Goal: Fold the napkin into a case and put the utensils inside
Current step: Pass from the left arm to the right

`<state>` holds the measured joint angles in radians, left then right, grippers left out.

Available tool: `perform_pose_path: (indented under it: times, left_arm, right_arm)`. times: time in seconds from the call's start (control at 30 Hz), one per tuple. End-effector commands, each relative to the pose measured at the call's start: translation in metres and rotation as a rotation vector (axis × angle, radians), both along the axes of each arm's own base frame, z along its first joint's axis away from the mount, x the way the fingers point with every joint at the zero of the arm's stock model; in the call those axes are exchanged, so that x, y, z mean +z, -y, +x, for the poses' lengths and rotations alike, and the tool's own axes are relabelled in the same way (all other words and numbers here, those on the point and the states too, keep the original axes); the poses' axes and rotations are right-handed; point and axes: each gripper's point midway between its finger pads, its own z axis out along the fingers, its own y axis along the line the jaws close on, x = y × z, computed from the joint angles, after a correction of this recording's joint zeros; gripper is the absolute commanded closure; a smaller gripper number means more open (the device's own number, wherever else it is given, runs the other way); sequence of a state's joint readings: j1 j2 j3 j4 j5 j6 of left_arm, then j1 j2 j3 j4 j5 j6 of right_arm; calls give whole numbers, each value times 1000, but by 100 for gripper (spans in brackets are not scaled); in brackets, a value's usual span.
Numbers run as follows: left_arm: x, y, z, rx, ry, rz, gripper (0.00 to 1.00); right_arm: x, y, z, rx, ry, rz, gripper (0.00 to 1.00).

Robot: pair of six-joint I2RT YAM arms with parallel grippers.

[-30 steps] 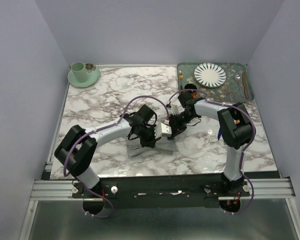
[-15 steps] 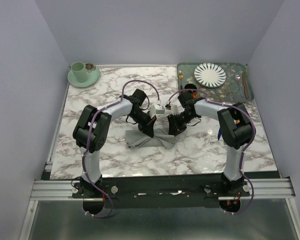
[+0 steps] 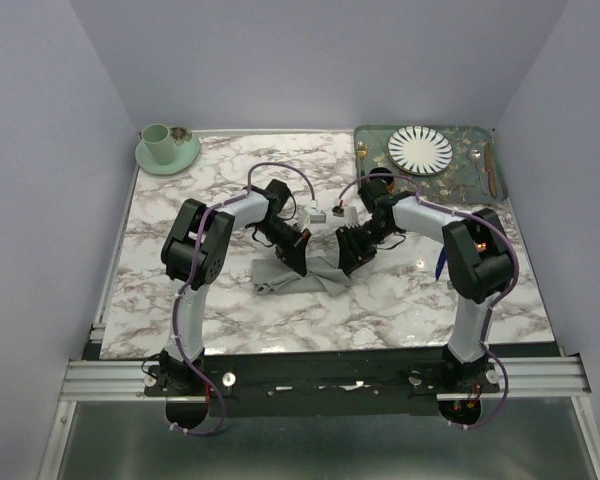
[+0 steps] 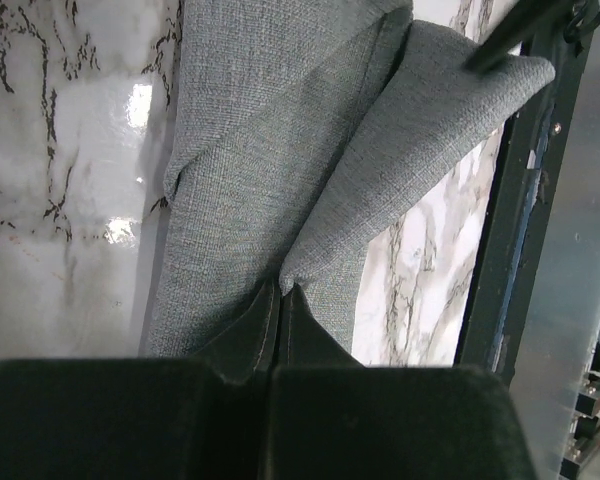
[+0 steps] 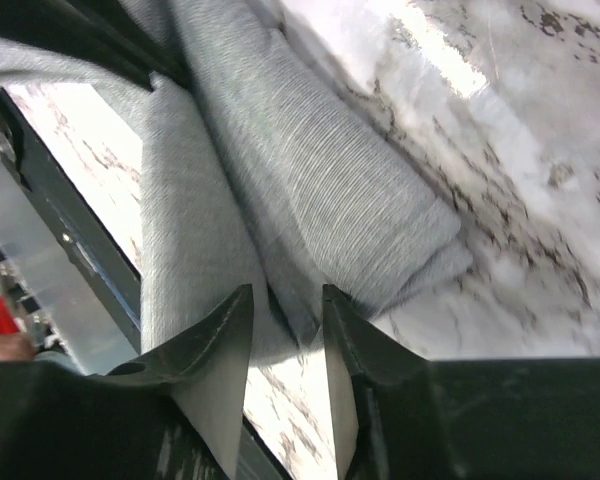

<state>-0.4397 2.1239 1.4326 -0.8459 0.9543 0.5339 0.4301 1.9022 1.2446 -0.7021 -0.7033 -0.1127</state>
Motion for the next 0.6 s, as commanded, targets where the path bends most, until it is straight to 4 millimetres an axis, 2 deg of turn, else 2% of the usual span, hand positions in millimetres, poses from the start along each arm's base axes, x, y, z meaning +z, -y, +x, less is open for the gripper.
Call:
perform_pose_path:
  times: [0.0, 0.1, 0.13, 0.17, 0.3, 0.4, 0.43, 0.5, 0.53, 0.57]
  left_arm:
    - [-10, -6, -4, 2, -51, 32, 100]
    - [-13, -9, -6, 0, -63, 53, 100]
    - [-15, -10, -7, 1, -68, 60, 100]
    - [-16, -11, -7, 1, -70, 68, 100]
    - [-24, -14, -7, 9, -87, 103, 100]
    - [-26, -16, -15, 18, -118, 113, 100]
    - [-28, -20, -25, 18, -146, 118, 100]
    - [-25, -24, -35, 19, -159, 119, 100]
    - [-28, -27, -45, 21, -189, 129, 100]
    - [-26, -26, -46, 33, -210, 129, 100]
  right_arm:
    - [56, 8, 13, 43, 213, 42, 43]
    - [84, 11, 18, 103, 352, 68, 37]
    - [89, 12, 21, 134, 403, 67, 36]
    - [96, 13, 25, 145, 448, 60, 29]
    - [114, 14, 28, 212, 578, 37, 21]
    - [107, 12, 21, 283, 657, 5, 20]
    - [109, 12, 18, 307, 683, -1, 20]
    - [105, 8, 5, 351, 683, -8, 19]
    - [105, 7, 1, 371, 694, -9, 19]
    - [109, 3, -5, 395, 729, -19, 19]
